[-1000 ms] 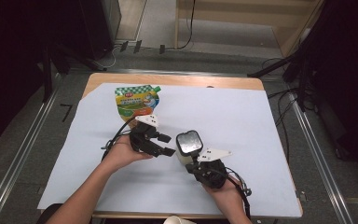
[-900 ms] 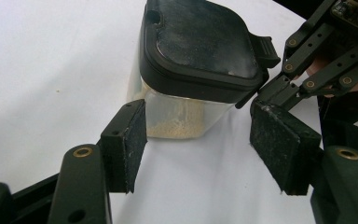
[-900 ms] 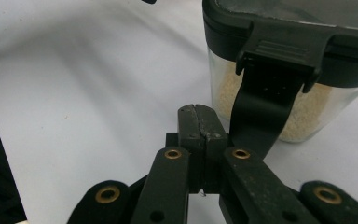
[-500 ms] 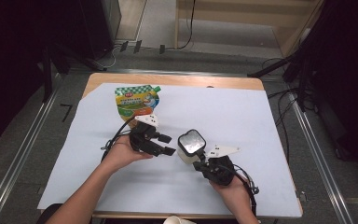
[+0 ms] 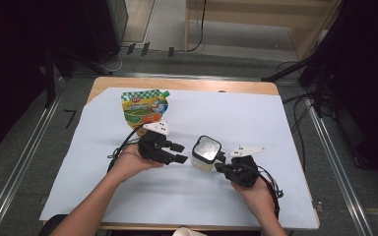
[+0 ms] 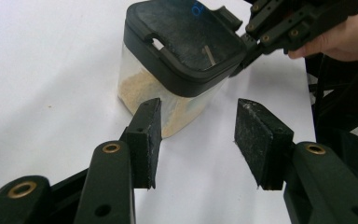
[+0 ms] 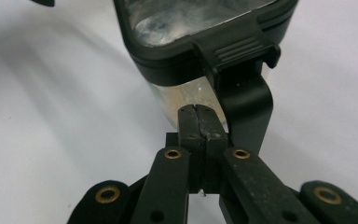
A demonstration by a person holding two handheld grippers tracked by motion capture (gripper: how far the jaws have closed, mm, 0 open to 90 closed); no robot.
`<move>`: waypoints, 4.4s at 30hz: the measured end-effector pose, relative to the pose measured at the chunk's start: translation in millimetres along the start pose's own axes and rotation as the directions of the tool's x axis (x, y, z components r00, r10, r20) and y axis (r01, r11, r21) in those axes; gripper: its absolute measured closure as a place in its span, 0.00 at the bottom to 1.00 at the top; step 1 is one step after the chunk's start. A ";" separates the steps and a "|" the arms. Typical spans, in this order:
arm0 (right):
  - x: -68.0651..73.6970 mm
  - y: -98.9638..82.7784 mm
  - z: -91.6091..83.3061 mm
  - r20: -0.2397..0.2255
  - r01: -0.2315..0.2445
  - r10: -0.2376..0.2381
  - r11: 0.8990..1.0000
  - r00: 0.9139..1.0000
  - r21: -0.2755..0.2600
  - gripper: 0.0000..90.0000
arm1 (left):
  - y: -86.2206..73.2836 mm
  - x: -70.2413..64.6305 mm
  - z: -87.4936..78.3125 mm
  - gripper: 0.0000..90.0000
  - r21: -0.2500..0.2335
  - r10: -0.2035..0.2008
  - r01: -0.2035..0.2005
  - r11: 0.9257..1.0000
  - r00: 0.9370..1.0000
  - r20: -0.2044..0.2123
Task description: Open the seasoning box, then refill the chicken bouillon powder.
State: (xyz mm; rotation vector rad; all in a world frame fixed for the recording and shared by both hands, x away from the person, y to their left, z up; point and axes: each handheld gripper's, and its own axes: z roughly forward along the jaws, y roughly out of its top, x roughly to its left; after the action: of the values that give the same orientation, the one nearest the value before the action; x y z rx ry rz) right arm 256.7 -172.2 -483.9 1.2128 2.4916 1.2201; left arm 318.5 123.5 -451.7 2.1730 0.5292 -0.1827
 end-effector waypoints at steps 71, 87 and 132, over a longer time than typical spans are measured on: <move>-50.5 15.5 -0.1 0.186 -0.085 0.091 0.996 0.978 -0.038 1.00 | 34.0 2.0 68.3 0.17 0.000 0.181 -0.182 0.983 0.981 -0.065; -48.5 15.6 0.7 0.181 -0.084 0.089 0.996 0.979 -0.037 1.00 | 38.4 -3.6 63.1 0.17 0.002 0.207 -0.207 0.978 0.976 -0.072; -42.3 12.2 -4.6 0.174 -0.081 0.089 0.995 0.981 -0.052 1.00 | 53.2 -13.6 62.3 0.18 -0.002 0.179 -0.180 0.984 0.981 -0.069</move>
State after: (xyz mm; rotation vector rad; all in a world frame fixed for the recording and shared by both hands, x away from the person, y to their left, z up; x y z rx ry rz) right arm 290.8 -200.4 -481.9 1.3645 2.2967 1.1268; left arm 332.9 41.9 -446.9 2.2111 0.3689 -0.0073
